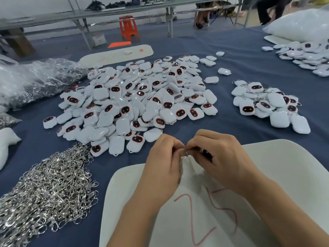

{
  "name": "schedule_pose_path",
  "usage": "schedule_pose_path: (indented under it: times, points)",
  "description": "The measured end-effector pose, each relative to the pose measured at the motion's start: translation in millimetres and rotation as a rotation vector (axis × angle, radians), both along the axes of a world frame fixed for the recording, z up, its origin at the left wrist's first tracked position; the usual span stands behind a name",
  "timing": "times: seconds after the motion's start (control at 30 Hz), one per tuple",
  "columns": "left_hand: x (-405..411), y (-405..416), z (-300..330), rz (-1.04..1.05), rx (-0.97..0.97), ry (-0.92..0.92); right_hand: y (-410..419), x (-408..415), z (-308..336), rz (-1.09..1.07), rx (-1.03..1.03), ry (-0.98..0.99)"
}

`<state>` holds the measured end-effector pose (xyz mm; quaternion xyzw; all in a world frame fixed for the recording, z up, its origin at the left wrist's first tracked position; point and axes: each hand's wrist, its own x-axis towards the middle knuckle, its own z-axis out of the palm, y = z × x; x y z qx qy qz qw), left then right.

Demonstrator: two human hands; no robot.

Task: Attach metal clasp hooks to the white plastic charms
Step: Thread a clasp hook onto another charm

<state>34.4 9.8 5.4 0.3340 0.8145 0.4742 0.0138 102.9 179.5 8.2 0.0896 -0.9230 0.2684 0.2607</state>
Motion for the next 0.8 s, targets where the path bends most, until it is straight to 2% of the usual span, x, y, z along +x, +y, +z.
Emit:
schedule_pose_path:
  times: [0.13,0.27,0.4,0.53,0.8]
  points:
    - [0,2,4,0.014,0.124,-0.09,-4,0,1,0.0,-0.169,0.044]
    - [3,4,7,0.019,0.189,-0.09,-11,-1,-2,-0.033,-0.281,0.094]
    - [3,3,9,0.014,0.209,-0.125,-13,-2,-3,-0.045,-0.298,0.093]
    - [-2,0,11,-0.054,0.255,-0.28,-8,-3,-3,-0.012,-0.291,0.057]
    - [-4,1,6,-0.066,0.299,-0.335,-8,-2,-2,-0.008,-0.334,0.066]
